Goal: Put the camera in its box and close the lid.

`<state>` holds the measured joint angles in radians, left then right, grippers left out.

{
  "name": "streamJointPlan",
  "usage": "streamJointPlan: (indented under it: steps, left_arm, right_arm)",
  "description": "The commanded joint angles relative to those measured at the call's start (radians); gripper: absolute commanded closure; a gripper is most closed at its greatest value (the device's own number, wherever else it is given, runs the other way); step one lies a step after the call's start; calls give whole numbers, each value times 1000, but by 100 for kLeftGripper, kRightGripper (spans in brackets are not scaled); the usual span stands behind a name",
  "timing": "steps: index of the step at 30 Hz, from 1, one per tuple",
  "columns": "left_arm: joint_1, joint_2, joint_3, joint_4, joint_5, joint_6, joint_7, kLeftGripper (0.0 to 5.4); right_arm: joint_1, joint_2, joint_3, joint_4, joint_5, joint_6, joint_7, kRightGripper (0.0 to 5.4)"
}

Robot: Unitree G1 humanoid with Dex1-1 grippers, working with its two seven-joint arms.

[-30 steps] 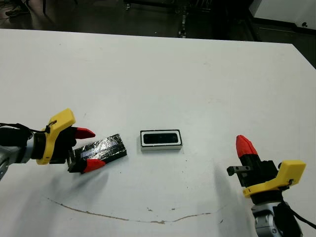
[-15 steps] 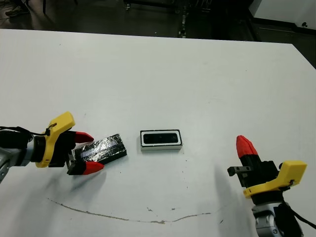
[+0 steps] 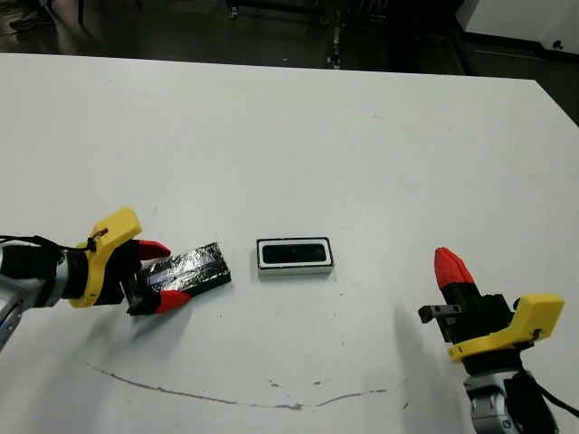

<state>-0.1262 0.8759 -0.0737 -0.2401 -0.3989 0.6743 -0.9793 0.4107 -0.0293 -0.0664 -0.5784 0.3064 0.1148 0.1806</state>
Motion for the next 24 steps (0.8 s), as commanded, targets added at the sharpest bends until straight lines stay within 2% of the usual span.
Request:
streamJointPlan:
  steps: [1, 6, 12, 15, 19, 24]
  left_arm:
    - [-3, 23, -18, 1, 17, -8, -31, 155]
    - [-5, 41, -26, -8, 35, -25, -66, 221]
    - [-33, 52, -48, 16, 31, 1, -122, 223]
    - [-33, 47, -46, 23, 41, -22, -129, 223]
    - [-44, 26, -14, 39, 8, 6, -117, 223]
    - [-82, -35, 63, 103, -48, -31, -105, 223]
  right_arm:
    - [6, -13, -13, 3, 4, 0, -4, 540]
    - [5, -10, -13, 0, 12, 8, -6, 540]
    - [6, -13, -11, -6, 10, 16, -16, 540]
    - [6, -12, -9, -4, 11, 13, -17, 540]
    - [8, -13, -9, -2, 17, 12, -13, 540]
    - [11, -11, -6, -6, 12, 19, -22, 540]
